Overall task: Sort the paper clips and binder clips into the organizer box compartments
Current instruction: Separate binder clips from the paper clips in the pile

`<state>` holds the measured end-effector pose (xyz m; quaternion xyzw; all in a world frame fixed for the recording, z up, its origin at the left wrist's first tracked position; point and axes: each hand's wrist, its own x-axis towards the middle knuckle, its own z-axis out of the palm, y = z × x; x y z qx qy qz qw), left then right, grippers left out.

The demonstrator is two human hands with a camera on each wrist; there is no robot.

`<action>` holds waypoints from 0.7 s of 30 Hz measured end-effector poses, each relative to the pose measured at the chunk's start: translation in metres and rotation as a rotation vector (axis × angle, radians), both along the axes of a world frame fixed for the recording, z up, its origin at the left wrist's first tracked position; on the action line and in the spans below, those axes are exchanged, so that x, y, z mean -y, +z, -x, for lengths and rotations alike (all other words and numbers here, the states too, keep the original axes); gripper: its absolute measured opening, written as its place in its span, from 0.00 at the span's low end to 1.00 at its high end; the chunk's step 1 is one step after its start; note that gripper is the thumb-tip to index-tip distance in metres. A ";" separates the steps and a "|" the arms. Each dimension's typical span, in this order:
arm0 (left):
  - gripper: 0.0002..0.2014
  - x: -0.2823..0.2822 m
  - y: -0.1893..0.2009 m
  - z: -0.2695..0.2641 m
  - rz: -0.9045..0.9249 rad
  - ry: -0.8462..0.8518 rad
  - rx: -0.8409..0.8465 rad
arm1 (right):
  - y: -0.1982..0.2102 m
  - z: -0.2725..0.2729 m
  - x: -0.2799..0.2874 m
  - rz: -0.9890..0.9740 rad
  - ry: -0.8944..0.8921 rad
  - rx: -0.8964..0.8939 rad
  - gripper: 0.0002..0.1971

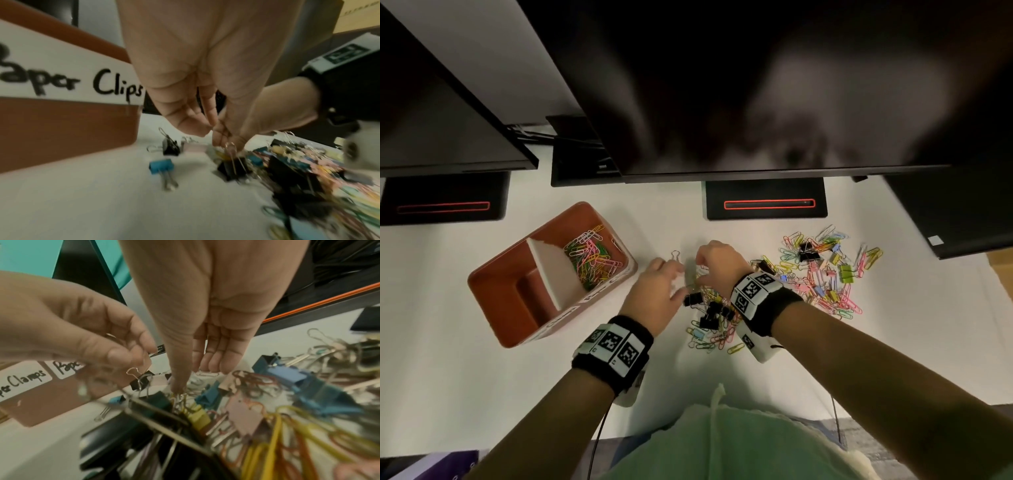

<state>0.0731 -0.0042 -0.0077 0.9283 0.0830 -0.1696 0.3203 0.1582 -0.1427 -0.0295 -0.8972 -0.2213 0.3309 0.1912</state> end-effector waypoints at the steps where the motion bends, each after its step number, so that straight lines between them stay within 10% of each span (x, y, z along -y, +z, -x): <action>1: 0.14 0.004 -0.002 0.002 0.017 -0.038 -0.034 | 0.000 -0.001 -0.001 0.006 -0.012 -0.009 0.14; 8: 0.03 0.003 -0.019 0.003 0.047 0.029 -0.016 | 0.004 -0.007 -0.007 0.036 -0.023 -0.072 0.10; 21: 0.25 0.012 -0.015 0.034 0.069 -0.084 -0.027 | 0.004 -0.001 0.006 0.025 0.059 -0.003 0.18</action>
